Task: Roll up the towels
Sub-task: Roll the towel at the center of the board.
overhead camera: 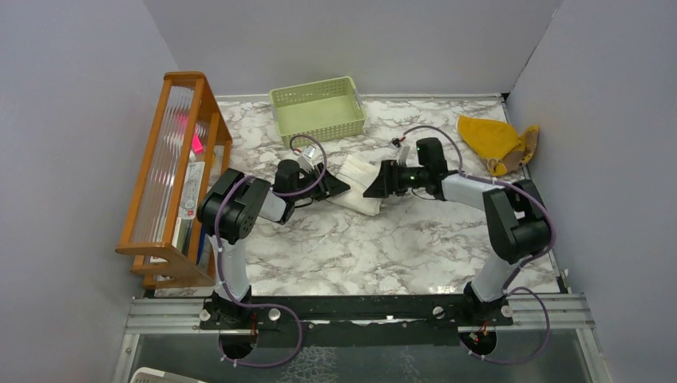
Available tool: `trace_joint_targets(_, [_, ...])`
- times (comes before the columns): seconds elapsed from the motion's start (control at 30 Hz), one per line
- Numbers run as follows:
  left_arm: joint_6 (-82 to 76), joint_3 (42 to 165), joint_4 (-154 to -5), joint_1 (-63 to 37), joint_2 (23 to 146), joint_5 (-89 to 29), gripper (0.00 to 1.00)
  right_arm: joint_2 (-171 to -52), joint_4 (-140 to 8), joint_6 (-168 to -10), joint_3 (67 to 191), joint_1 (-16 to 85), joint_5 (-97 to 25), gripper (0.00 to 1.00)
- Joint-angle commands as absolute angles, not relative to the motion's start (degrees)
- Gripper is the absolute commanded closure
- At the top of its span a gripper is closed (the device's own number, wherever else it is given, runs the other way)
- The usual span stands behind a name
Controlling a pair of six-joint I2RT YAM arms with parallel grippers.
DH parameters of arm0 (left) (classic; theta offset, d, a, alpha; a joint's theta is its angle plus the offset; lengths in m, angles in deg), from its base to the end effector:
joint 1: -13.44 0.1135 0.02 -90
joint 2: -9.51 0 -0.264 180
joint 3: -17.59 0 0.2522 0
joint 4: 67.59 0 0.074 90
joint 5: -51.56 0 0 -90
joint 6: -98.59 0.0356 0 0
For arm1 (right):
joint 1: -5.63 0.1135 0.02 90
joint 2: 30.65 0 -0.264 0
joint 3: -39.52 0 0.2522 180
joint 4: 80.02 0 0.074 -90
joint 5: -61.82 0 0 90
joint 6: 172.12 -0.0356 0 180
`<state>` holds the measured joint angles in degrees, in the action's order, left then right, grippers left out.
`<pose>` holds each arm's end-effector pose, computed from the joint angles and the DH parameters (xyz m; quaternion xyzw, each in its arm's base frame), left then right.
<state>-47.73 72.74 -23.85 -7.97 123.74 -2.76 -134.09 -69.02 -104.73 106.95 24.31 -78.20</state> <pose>0.3250 -0.1497 0.1107 -0.0498 0.7778 -0.5519 0.2966 0.3242 0.1384 0.1511 -0.1259 0.8480 0.4852 0.1720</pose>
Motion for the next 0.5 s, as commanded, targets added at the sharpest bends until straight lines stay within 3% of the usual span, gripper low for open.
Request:
trace_joint_targets(0.0, [-40.81,71.63,-33.06,-8.52,122.76,-9.08,0.62,-123.07,-79.35,-91.81,99.49,26.17,-62.37,0.23])
trace_joint_targets(0.13, [-40.37,71.24,-34.18,-9.7,123.93,-9.76,0.62,-113.09,-91.12,-71.51,89.12,36.98,-54.3,0.16])
trace_joint_targets(0.47, [-40.42,72.01,-34.89,-10.53,125.96,-9.45,0.62,-121.88,-82.1,-53.75,94.49,48.57,-41.94,0.19])
